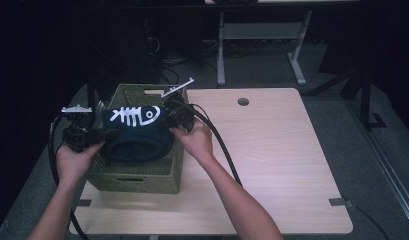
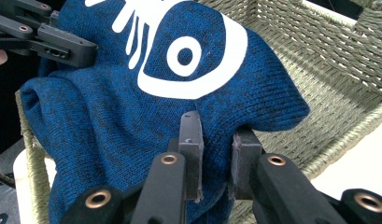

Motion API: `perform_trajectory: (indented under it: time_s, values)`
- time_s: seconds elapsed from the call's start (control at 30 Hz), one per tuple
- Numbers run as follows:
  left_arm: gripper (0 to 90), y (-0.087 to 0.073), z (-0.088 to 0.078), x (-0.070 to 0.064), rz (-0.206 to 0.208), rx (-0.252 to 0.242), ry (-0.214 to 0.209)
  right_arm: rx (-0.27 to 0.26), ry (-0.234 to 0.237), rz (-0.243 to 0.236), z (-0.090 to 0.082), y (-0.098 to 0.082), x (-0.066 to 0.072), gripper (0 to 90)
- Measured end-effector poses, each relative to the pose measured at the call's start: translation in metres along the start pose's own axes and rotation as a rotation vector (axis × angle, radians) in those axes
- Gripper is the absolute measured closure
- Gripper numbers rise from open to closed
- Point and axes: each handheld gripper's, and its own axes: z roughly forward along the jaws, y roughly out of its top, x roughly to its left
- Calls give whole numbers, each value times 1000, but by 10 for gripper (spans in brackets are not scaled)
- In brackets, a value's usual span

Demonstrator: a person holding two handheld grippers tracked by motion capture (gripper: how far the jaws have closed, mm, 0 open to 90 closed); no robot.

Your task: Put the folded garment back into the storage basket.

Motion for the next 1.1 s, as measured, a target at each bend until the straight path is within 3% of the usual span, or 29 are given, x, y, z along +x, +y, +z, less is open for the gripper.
perform_trajectory:
  time_s: [0.3,0.77,1.1]
  values:
    - [668,-6,4,3,-5,-1,22,-1,-4,-3,8,-3,1,778]
    - [662,-12,17,5,11,37,46,20,-14,16,23,-14,-3,768]
    - [653,-16,25,7,28,65,74,45,-40,-10,29,-17,-2,729]
